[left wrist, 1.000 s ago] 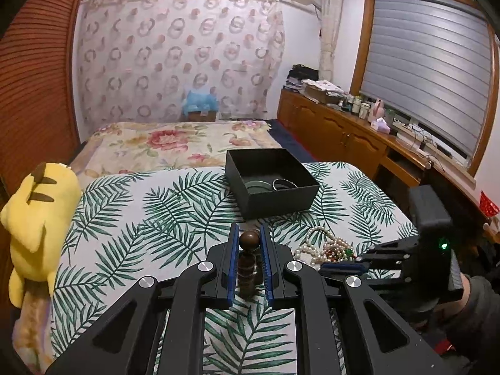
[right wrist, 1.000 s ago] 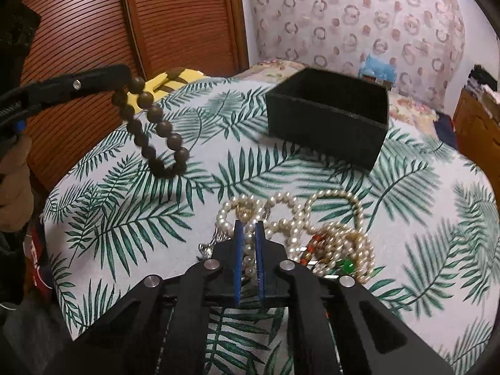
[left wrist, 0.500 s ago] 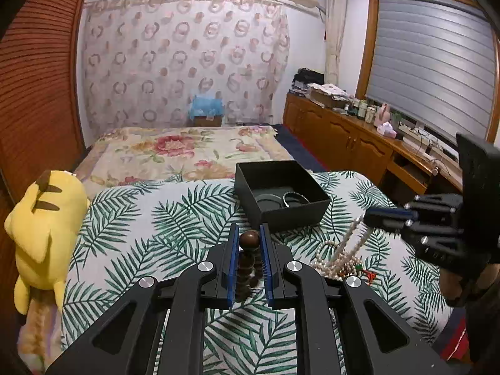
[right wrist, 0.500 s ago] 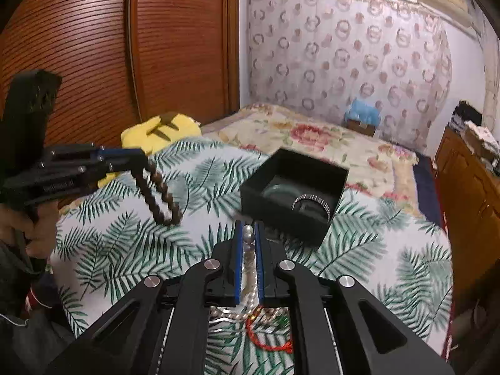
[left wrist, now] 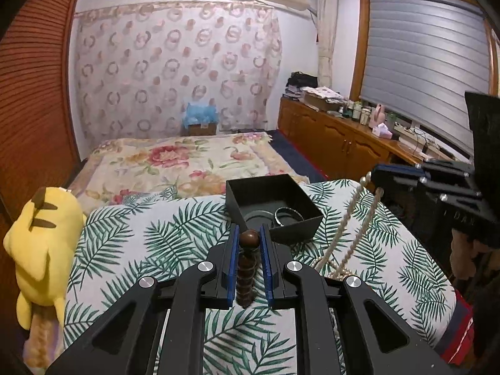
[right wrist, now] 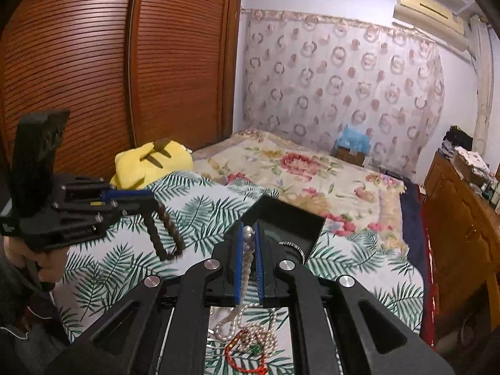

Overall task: Organize jewelry
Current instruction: 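Lift the bead bracelet with left tool while right tool lifts the pearl necklace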

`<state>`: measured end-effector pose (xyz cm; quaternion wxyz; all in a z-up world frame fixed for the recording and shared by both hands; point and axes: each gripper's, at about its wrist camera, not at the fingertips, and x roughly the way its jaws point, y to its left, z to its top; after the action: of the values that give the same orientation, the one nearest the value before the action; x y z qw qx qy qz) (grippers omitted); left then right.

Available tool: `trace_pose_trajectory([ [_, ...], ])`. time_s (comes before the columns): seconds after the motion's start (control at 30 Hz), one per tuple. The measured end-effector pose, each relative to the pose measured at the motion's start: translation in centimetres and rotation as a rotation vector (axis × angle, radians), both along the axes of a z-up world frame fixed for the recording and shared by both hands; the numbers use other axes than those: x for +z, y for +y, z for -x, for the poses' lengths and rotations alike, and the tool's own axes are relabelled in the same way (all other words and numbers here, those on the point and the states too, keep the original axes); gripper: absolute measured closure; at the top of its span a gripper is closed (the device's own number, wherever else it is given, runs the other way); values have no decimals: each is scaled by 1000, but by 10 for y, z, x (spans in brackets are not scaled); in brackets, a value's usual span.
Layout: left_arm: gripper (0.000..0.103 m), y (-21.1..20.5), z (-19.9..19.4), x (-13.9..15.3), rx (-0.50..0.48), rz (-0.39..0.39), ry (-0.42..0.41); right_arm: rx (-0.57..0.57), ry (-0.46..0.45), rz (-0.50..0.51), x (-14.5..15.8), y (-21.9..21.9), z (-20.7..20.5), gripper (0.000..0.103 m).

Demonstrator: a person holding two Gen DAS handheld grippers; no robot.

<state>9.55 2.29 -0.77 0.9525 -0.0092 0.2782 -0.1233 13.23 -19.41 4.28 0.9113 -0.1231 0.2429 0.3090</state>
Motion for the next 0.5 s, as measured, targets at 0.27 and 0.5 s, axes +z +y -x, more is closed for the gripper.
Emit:
trace_pose_trajectory([
  [0.27, 91, -10, -23, 5, -22, 1, 5, -5, -28, -12, 19, -4, -14, 95],
  [0.5, 91, -16, -46, 20, -40, 2, 0, 1, -45, -25, 36, -6, -30, 95],
])
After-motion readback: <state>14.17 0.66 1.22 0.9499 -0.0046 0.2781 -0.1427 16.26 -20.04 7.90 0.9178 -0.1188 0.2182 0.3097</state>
